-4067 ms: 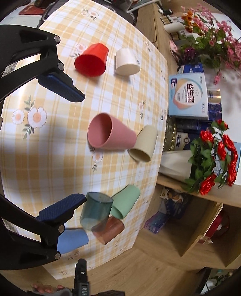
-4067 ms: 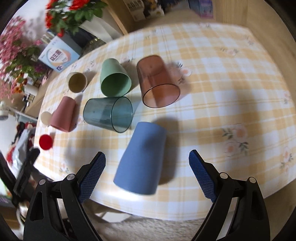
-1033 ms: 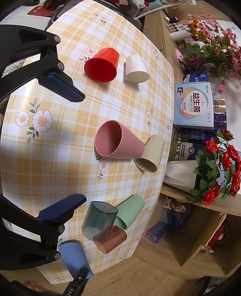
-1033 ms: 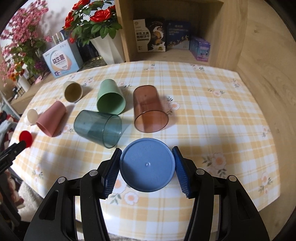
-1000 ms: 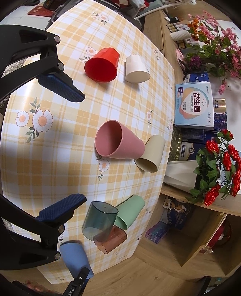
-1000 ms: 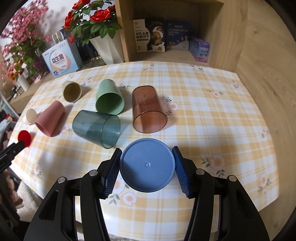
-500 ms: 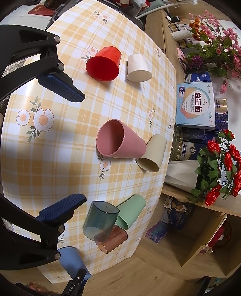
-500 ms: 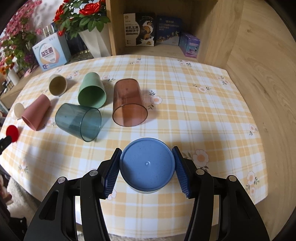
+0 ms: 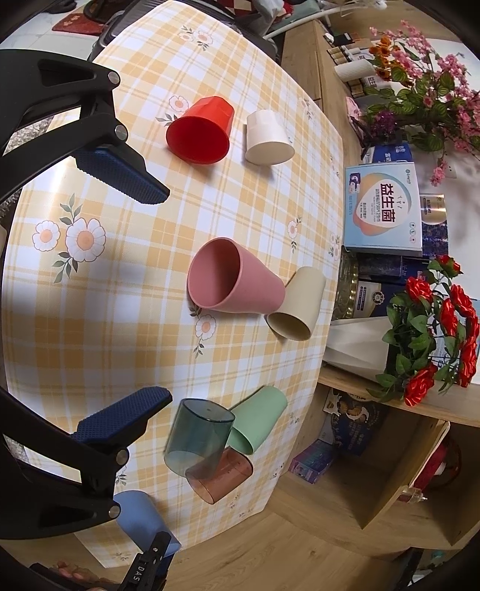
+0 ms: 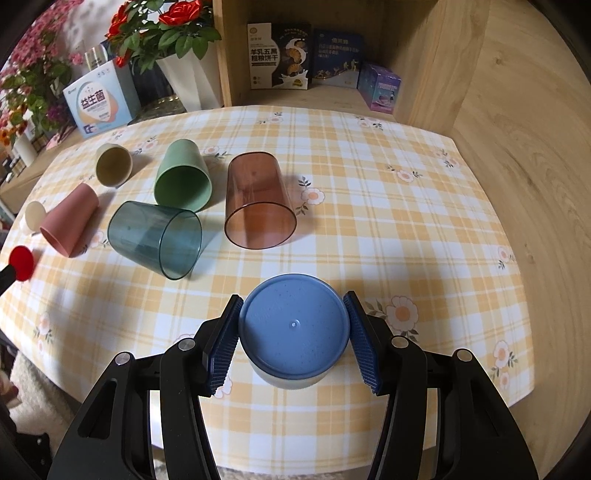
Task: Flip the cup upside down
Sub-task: 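Lower the inverted blue cup onto the table and open the right gripper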
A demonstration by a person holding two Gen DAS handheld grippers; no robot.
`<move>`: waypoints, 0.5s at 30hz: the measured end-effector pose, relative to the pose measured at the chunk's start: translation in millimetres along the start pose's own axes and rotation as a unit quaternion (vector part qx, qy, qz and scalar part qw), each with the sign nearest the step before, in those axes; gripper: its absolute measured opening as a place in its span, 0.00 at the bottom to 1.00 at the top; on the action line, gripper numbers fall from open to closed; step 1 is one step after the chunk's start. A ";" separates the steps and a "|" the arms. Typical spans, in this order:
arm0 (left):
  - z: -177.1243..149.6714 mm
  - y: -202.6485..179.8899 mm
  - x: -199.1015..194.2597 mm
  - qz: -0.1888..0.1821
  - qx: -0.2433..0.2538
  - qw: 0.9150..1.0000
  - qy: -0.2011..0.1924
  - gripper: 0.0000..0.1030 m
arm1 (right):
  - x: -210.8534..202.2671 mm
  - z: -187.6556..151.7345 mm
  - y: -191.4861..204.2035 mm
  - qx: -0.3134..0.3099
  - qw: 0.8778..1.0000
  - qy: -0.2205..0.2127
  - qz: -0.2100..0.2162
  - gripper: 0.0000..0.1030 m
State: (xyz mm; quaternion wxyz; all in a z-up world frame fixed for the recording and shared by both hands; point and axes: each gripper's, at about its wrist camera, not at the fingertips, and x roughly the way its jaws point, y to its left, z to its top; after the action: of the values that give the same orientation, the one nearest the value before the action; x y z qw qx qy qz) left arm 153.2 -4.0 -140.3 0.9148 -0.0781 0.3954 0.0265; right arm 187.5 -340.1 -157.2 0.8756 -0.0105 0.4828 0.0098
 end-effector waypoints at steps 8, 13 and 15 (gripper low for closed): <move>17.7 -9.6 -30.8 0.002 0.030 0.999 -0.040 0.94 | -27.0 6.3 -3.9 0.031 0.999 -0.027 0.025 0.61; 34.1 -18.9 -71.1 0.005 0.073 0.994 -0.087 0.94 | -67.3 9.2 -1.3 0.041 0.995 -0.069 0.055 0.69; 38.7 -21.5 -87.2 0.002 0.086 0.991 -0.102 0.94 | -87.5 9.1 1.6 0.040 0.992 -0.094 0.072 0.75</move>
State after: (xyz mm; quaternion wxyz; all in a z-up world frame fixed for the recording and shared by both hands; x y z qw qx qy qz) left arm 123.7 -17.7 -48.1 0.9537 0.0046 0.3008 0.0017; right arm 148.4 -338.8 -78.3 0.9136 0.0606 0.3983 0.0547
